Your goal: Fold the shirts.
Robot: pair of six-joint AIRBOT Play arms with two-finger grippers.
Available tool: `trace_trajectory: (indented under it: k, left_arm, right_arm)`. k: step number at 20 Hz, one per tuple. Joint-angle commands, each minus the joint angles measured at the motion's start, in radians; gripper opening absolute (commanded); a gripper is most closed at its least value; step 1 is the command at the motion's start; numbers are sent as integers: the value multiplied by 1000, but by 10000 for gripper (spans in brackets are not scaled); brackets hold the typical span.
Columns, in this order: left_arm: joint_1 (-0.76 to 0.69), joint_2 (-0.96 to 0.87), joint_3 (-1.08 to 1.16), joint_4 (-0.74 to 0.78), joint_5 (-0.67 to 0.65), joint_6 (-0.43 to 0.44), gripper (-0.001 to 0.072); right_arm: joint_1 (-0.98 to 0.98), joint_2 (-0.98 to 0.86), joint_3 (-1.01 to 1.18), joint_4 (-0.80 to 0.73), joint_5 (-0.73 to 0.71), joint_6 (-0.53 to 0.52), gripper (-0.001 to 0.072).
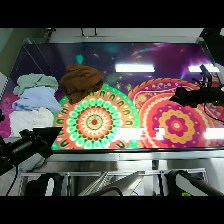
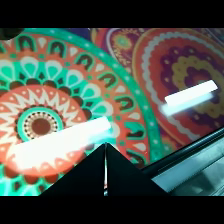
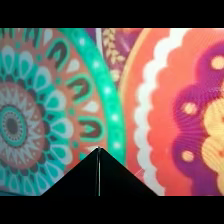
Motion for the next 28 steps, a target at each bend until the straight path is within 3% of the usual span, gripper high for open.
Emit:
trace_trajectory:
  k: [1, 14, 20, 25, 28]
  left_arm:
    - [1, 1, 0, 0, 0, 0, 13]
    - [1, 1, 0, -3, 9, 1, 13]
    - [1, 1, 0, 3, 196, 1, 13]
    - [1, -37, -62, 4, 452, 0, 13]
    - [1, -244, -23, 5, 378, 2, 13]
  right_arm:
    - [0, 0, 0, 0, 0, 0, 21]
    - [0, 0, 0, 0, 0, 0, 21]
    - [1, 0, 0, 1, -53, 0, 21]
    - [1, -2, 0, 42, -127, 0, 22]
    - [-1, -16, 0, 41, -149, 0, 23]
